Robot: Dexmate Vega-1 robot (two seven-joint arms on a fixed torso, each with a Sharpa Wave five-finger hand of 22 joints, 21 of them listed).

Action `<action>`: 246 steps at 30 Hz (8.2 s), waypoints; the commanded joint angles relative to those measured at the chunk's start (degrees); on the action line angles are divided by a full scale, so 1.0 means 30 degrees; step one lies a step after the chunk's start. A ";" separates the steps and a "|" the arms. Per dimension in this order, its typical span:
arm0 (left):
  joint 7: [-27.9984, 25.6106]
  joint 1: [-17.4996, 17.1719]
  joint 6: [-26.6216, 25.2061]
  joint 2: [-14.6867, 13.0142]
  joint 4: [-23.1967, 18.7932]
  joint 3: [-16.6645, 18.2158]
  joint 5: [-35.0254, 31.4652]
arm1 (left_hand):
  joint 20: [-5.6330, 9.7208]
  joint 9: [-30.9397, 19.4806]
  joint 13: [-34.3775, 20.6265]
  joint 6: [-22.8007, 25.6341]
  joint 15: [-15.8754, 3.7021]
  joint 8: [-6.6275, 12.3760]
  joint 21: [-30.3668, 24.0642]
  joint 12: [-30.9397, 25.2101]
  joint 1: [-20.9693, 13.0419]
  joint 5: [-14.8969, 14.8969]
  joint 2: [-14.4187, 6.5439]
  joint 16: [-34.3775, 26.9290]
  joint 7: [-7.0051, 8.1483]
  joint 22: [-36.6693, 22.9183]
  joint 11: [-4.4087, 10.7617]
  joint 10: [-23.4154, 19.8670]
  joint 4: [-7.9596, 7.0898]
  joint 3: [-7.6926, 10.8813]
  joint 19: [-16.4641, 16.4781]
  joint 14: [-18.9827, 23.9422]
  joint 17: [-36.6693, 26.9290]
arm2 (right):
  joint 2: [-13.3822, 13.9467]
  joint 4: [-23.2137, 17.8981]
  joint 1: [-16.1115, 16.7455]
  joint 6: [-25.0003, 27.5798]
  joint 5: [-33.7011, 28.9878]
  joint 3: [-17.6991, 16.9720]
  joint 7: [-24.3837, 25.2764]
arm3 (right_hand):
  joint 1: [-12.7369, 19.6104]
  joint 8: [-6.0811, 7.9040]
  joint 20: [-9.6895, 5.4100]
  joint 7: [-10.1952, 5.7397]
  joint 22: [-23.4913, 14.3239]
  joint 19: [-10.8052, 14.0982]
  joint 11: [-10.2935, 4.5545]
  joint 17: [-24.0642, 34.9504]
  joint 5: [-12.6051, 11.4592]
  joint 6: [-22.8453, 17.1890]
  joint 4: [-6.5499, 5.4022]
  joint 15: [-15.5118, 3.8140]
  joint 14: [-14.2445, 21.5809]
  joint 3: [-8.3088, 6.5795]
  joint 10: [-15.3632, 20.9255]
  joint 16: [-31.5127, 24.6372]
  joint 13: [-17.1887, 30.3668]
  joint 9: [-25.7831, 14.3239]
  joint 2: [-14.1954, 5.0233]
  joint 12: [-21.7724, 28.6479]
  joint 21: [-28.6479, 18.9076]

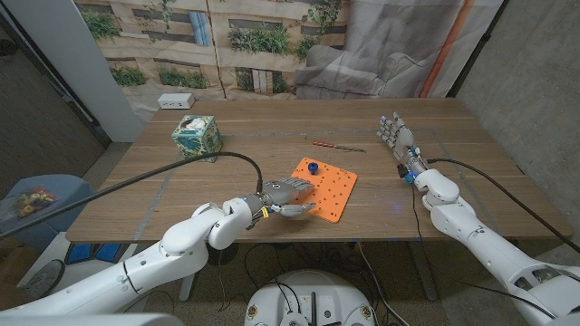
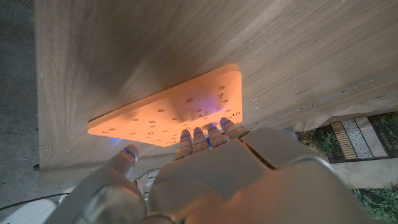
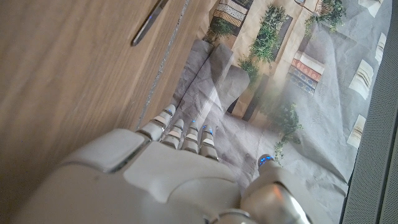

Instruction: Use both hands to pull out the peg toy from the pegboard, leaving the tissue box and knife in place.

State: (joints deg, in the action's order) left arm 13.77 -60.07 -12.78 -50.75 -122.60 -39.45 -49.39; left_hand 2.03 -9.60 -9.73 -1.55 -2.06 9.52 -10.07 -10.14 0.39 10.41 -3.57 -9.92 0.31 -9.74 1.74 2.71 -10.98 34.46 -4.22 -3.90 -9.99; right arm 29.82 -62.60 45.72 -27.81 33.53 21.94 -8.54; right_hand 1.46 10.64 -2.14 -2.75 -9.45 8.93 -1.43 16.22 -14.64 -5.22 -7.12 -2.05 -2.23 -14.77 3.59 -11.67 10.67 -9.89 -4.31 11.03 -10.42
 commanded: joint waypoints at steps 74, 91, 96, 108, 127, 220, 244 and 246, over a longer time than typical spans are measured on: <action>-0.0548 0.0459 -0.1363 0.0312 0.1608 -0.1328 -0.0543 | 0.1945 -0.0068 -0.0048 0.0937 -0.0045 0.0426 -0.0501 -0.0374 -0.0071 0.0307 -0.2139 -0.0307 -0.0161 -0.0036 0.0021 -0.0670 0.0222 -0.0408 0.0688 0.0778 -0.0003 | 0.6087 -0.8453 0.0275 0.3420 -1.3454 0.2012 0.4845 | 0.1957 0.0319 -0.0130 -0.0489 -0.0017 0.0257 0.0497 -0.0799 0.0189 -0.1118 0.1931 -0.0023 0.0631 -0.0266 0.0776 -0.0110 0.0125 -0.0184 0.0806 0.0175 -0.0086; -0.0567 0.0669 -0.0905 0.0249 0.1853 -0.1283 -0.0336 | 0.1947 -0.0070 -0.0050 0.1160 -0.0029 0.0424 -0.0486 -0.0365 -0.0180 0.0325 -0.2181 -0.0257 -0.0161 -0.0020 0.0008 -0.0812 0.0324 -0.0294 0.0818 0.0887 0.0025 | 0.7417 -1.1597 -0.0240 0.6000 -1.6212 0.2477 0.3064 | 0.4098 0.0518 0.1051 -0.0455 -0.0056 -0.0233 0.0502 -0.0968 0.0902 -0.1508 0.3921 0.0940 0.0169 -0.0854 0.0025 -0.0036 0.0235 -0.0319 0.1138 0.0041 0.0028; -0.0710 0.0643 -0.0798 0.0210 0.1872 -0.1241 -0.0301 | 0.1952 -0.0071 -0.0051 0.1288 -0.0053 0.0439 -0.0490 -0.0372 -0.0230 0.0330 -0.2194 -0.0255 -0.0170 -0.0013 0.0000 -0.0891 0.0372 -0.0232 0.0897 0.0969 0.0037 | 0.7616 -1.2108 -0.0755 0.6257 -1.6409 0.2745 0.1812 | 0.4914 0.0487 0.1397 -0.0464 -0.0066 -0.0553 0.0529 -0.0989 0.0991 -0.1399 0.4577 0.1194 -0.0079 -0.1190 -0.0422 -0.0007 0.0263 -0.0357 0.1058 -0.0039 0.0052; -0.0689 0.0572 -0.0784 0.0154 0.1836 -0.1204 -0.0297 | 0.1934 -0.0073 -0.0053 0.1406 -0.0069 0.0420 -0.0482 -0.0384 -0.0307 0.0336 -0.2218 -0.0241 -0.0183 -0.0004 -0.0024 -0.1040 0.0443 -0.0110 0.0999 0.1091 0.0054 | 0.7902 -1.3650 -0.2111 0.7177 -1.7933 0.3523 -0.0951 | 0.6628 0.0178 0.2000 -0.0259 -0.0071 -0.0916 0.1100 -0.0993 0.0700 -0.0158 0.5679 0.2128 -0.0958 -0.1879 -0.1784 0.0086 0.0339 -0.0440 0.1117 -0.0148 -0.0019; -0.0460 0.0653 -0.0672 0.0121 0.1852 -0.1223 -0.0232 | 0.1895 -0.0078 -0.0056 0.1426 -0.0080 0.0365 -0.0464 -0.0387 -0.0398 0.0341 -0.2260 -0.0213 -0.0179 0.0004 0.0023 -0.1197 0.0518 0.0073 0.1107 0.1206 0.0070 | 0.7570 -1.5110 -0.3694 0.8322 -2.0654 0.4655 -0.3904 | 0.7507 0.0320 0.2657 -0.0047 -0.0065 -0.0699 0.1454 -0.0955 0.0527 0.0171 0.5826 0.2774 -0.1080 -0.2061 -0.2076 -0.0072 0.0449 -0.0595 0.1838 0.0096 -0.0148; 0.0250 0.1504 0.0058 0.0405 0.2588 -0.1578 0.0524 | 0.1779 -0.0102 -0.0072 0.1710 0.0075 0.0317 -0.0410 -0.0341 -0.0735 0.0260 -0.2241 -0.0132 -0.0343 0.0017 -0.0023 -0.1773 0.0873 0.1076 0.1755 0.1819 0.0121 | 0.3271 -1.3515 -0.6140 1.0680 -3.0229 0.9827 -0.9775 | 0.9748 0.2351 0.2614 -0.1339 -0.0117 0.1320 0.2844 -0.0246 -0.0005 -0.1610 0.5690 0.2969 0.0700 -0.2776 -0.0375 -0.1027 0.1601 -0.1420 0.2846 0.1069 -0.0366; 0.0541 0.1809 0.0417 0.0470 0.2824 -0.1689 0.0988 | 0.1878 -0.0108 -0.0075 0.1927 0.0066 0.0365 -0.0370 -0.0322 -0.0819 0.0230 -0.2213 -0.0102 -0.0322 0.0020 0.0005 -0.1862 0.0995 0.1326 0.1816 0.1891 0.0134 | 0.2978 -1.2803 -0.5860 1.1010 -2.9740 0.9729 -0.7970 | 1.1587 0.4587 0.2106 -0.2291 -0.0114 0.2767 0.2097 -0.0002 0.0051 -0.5379 0.5758 0.2174 0.1975 -0.3270 0.0946 -0.1574 0.1951 -0.1807 0.2805 0.1460 -0.0519; 0.0554 0.1815 0.0427 0.0467 0.2826 -0.1691 0.1022 | 0.1897 -0.0109 -0.0075 0.1976 0.0074 0.0379 -0.0363 -0.0318 -0.0826 0.0227 -0.2210 -0.0098 -0.0343 0.0020 0.0000 -0.1863 0.1007 0.1350 0.1810 0.1896 0.0135 | 0.2976 -1.2735 -0.5808 1.1046 -2.9556 0.9689 -0.7827 | 1.1700 0.4755 0.1997 -0.2307 -0.0114 0.2976 0.2073 0.0020 0.0081 -0.5655 0.5746 0.2124 0.1980 -0.3283 0.0991 -0.1581 0.1972 -0.1831 0.2823 0.1461 -0.0563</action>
State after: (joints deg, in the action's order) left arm 14.36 -54.93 -11.95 -49.46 -114.36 -44.35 -46.82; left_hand 1.76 -9.75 -9.72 2.71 -1.84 10.21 -10.85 -10.81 -1.52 10.85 -4.57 -9.91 -0.02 -9.47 2.15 -1.45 -7.90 38.06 0.65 0.84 -9.47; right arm 39.03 -101.78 27.63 4.91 -56.85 51.44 -34.40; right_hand 35.75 24.26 4.00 -9.50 -9.59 16.96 4.91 16.11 -14.41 -21.04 10.27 4.30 3.12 -24.11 6.07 -15.93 16.40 -15.06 4.47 15.08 -11.76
